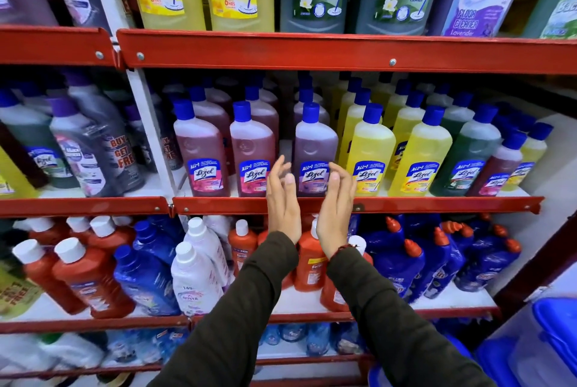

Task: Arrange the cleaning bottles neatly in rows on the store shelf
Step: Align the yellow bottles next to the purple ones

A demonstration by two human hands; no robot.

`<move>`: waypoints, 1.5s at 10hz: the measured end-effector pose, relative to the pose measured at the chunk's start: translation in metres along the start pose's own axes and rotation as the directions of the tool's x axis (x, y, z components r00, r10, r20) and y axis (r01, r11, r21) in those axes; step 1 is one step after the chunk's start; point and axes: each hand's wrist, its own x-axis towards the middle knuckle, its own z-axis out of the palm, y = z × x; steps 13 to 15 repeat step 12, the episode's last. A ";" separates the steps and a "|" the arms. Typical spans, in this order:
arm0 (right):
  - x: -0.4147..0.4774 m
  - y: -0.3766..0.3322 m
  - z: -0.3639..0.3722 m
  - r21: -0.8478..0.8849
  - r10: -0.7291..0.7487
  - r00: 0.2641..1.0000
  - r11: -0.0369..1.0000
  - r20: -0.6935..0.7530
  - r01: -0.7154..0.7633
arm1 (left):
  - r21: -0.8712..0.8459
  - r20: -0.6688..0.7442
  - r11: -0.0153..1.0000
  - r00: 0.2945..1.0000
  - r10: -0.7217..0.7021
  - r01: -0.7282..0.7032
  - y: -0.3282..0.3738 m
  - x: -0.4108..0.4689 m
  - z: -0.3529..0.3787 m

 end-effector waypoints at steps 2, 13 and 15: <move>-0.020 -0.007 0.034 -0.004 -0.031 0.971 0.999 0.239 0.033 | 0.160 -0.270 0.977 0.945 0.183 -0.143 0.004 0.015 -0.035; -0.018 -0.031 0.031 -0.097 0.261 0.803 0.964 0.537 -0.248 | 0.146 -0.104 0.989 0.994 0.019 -0.004 0.014 0.014 -0.069; -0.018 -0.031 0.031 -0.097 0.261 0.803 0.964 0.537 -0.248 | 0.146 -0.104 0.989 0.994 0.019 -0.004 0.014 0.014 -0.069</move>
